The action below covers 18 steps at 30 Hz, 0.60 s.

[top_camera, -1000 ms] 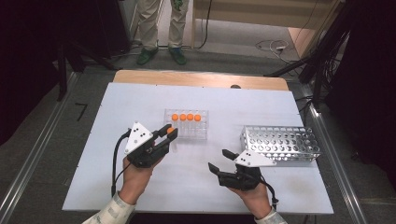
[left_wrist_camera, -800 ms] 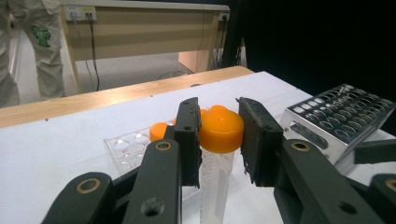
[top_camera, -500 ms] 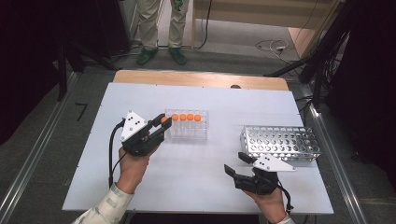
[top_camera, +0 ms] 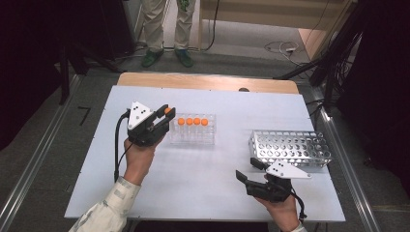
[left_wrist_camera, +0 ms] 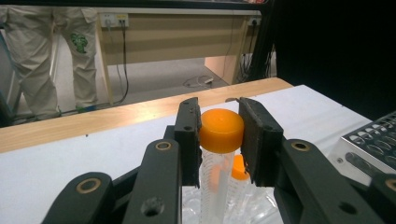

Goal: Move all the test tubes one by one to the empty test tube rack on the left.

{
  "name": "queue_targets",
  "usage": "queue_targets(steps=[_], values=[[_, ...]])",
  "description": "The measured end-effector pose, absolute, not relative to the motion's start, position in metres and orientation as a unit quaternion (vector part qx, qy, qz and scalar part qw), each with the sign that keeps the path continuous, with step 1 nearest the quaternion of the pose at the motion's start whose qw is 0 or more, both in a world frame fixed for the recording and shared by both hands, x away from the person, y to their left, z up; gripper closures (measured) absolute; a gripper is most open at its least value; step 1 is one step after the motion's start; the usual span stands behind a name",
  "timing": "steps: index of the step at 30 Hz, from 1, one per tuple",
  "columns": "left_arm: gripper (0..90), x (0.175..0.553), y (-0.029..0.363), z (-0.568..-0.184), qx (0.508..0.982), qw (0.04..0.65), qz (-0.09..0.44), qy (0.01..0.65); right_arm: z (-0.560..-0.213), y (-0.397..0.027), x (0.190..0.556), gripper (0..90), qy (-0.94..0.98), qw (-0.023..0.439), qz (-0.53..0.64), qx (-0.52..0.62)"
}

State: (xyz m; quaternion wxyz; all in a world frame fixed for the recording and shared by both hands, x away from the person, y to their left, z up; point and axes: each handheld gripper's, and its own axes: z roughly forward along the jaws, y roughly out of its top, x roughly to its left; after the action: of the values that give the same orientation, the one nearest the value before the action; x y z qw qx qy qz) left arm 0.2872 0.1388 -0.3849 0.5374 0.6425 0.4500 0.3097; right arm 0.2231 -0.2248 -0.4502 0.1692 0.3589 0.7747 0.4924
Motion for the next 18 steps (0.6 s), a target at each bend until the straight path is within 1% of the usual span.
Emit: queue_targets(steps=[9, 18], values=[[70.2, 0.302, 0.136, -0.390, 0.642, 0.527, 0.325, 0.452, -0.450, -0.225, 0.222, 29.6, 0.774, 0.167, 0.493, 0.361], [70.2, 0.309, 0.134, -0.397, 0.642, 0.520, 0.331, 0.456, -0.450, -0.226, 0.222, 29.6, 0.773, 0.167, 0.494, 0.360]])
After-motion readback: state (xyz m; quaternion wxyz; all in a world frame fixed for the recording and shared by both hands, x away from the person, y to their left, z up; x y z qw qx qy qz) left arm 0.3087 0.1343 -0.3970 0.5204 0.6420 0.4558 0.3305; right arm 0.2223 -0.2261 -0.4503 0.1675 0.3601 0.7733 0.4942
